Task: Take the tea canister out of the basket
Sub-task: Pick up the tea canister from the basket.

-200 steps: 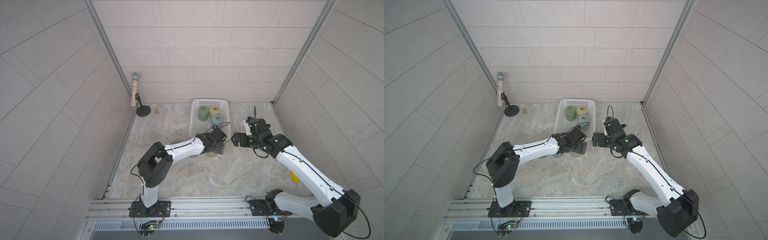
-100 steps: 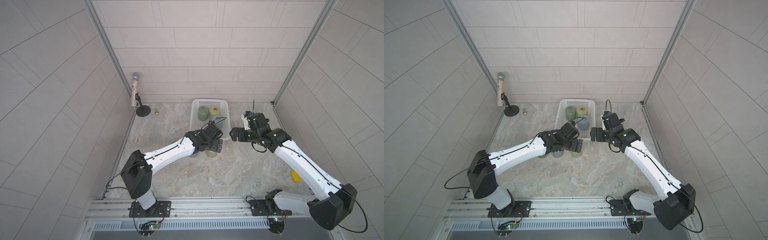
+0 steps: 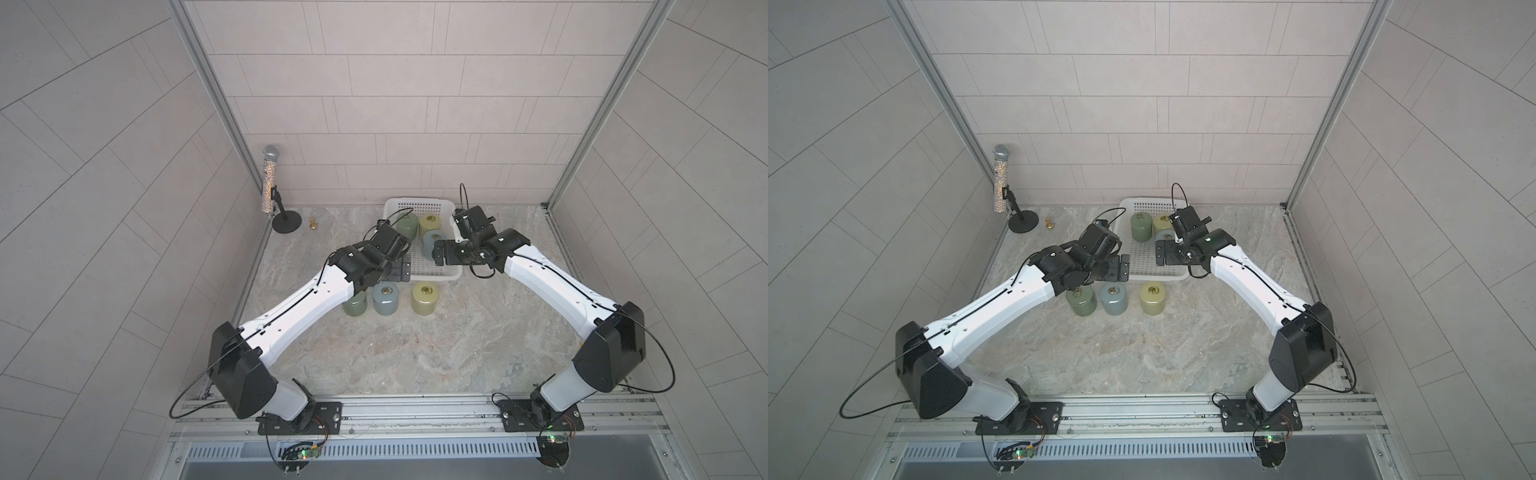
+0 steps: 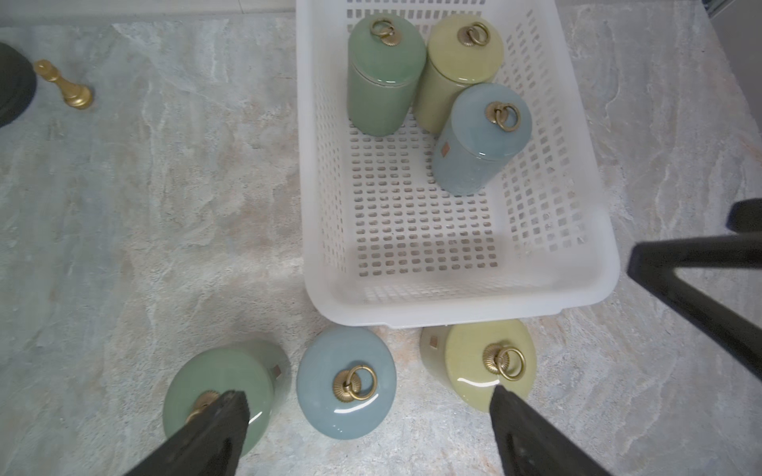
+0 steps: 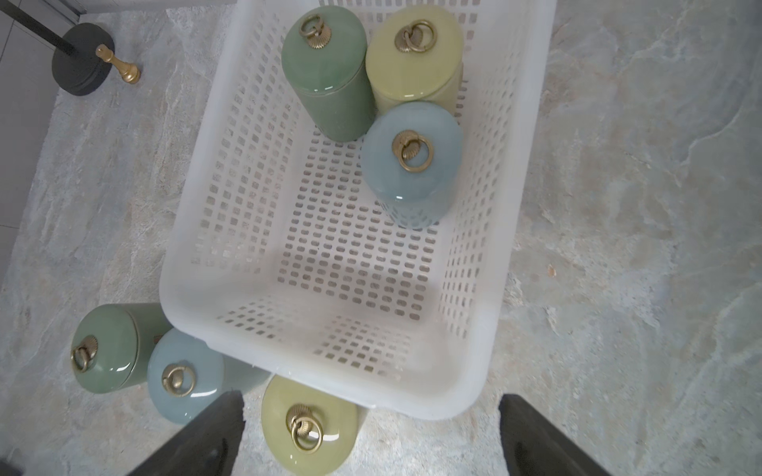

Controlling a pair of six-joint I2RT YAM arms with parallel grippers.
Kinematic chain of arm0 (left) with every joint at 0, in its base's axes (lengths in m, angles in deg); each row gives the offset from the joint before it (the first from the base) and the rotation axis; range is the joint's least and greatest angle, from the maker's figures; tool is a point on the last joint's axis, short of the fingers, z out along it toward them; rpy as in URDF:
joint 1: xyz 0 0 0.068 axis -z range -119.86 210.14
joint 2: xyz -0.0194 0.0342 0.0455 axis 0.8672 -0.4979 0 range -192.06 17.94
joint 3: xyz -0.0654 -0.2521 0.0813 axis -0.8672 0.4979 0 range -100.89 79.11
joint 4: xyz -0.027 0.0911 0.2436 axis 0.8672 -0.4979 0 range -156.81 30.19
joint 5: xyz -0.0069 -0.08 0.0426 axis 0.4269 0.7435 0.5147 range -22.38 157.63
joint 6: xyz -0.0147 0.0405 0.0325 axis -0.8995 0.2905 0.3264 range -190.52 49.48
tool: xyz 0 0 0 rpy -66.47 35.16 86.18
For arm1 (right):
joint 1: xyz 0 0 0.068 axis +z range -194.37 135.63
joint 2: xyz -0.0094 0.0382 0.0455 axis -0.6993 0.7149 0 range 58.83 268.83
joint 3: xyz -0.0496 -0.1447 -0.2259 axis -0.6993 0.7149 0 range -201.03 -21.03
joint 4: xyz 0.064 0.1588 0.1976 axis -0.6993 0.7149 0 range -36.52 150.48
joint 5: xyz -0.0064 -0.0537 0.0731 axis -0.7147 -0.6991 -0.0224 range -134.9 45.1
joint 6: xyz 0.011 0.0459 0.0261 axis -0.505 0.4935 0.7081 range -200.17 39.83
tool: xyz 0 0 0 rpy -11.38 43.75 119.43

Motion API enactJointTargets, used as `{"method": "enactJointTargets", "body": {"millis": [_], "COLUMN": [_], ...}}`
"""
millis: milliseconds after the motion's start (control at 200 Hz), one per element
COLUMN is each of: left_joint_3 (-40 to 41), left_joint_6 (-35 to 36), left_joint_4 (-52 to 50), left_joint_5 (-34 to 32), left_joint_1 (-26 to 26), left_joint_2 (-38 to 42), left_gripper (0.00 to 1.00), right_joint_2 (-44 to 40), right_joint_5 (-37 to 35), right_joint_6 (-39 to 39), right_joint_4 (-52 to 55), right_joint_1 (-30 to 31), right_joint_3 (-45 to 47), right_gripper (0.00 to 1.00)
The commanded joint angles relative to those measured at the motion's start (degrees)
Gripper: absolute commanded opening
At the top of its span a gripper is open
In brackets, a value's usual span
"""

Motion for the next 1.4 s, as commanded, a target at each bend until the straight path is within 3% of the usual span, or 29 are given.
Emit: {"method": "enactJointTargets", "body": {"millis": [0, 295, 645, 1141, 1391], "left_joint_3": [0.93, 3.98, 5.14, 9.14, 9.93], "left_joint_6": [1.46, 3.54, 4.48, 6.14, 5.55], "left_joint_4": [-1.61, 0.33, 1.44, 7.91, 8.25], "left_joint_5": [-1.22, -3.54, -2.55, 13.77, 15.11], "left_joint_1": [-1.10, -2.13, -2.30, -2.56, -2.74], "left_joint_2": [3.09, 8.90, 11.93, 15.09, 15.15], "left_gripper": [1.00, 1.00, 1.00, 1.00, 1.00], "right_joint_2": [4.54, 16.89, 28.24, 38.13, 41.03], "right_joint_5": [-1.57, -8.85, -8.55, -9.66, -8.76], "right_joint_6": [0.96, -0.01, -1.34, -2.06, -2.27], "right_joint_4": [0.41, 3.00, 5.48, 8.47, 9.32], "right_joint_1": [0.25, -0.01, -1.46, -2.61, -2.75], "right_joint_3": [-4.50, -15.00, -26.34, -36.46, -38.82], "right_gripper": [1.00, 1.00, 1.00, 1.00, 1.00]}}
